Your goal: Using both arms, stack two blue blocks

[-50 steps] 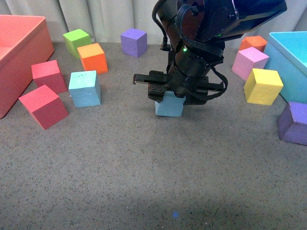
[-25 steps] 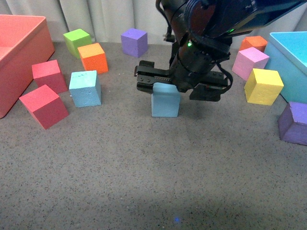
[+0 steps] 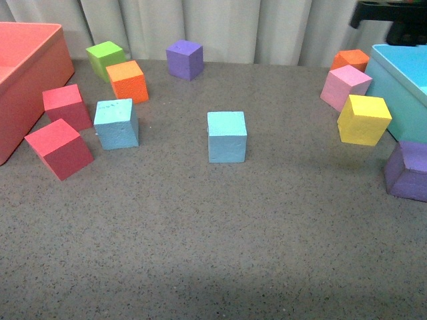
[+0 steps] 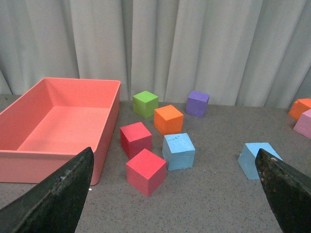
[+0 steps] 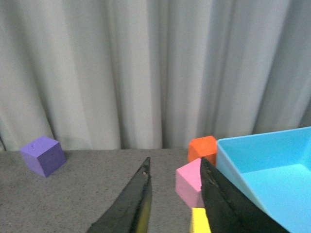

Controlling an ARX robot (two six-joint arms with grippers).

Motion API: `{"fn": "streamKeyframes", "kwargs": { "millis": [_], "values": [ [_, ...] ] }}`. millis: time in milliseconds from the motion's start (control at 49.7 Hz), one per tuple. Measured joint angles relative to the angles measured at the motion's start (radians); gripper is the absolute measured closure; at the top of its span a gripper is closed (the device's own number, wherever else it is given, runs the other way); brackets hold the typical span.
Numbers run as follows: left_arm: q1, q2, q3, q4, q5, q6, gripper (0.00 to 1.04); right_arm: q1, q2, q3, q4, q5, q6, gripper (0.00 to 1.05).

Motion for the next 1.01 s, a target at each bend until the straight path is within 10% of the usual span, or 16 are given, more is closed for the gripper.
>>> {"fn": "streamKeyframes", "kwargs": {
  "millis": [121,1006],
  "values": [
    [0.000,0.000,0.000,0.000,0.000,0.000,0.07,-0.051,-0.114,-0.171,0.006,-0.064,-0.015,1.04],
    [0.000,0.000,0.000,0.000,-0.001,0.000,0.07,-0.283,-0.979,-0.554,-0.470,-0.292,-0.014,1.04]
  ]
}}
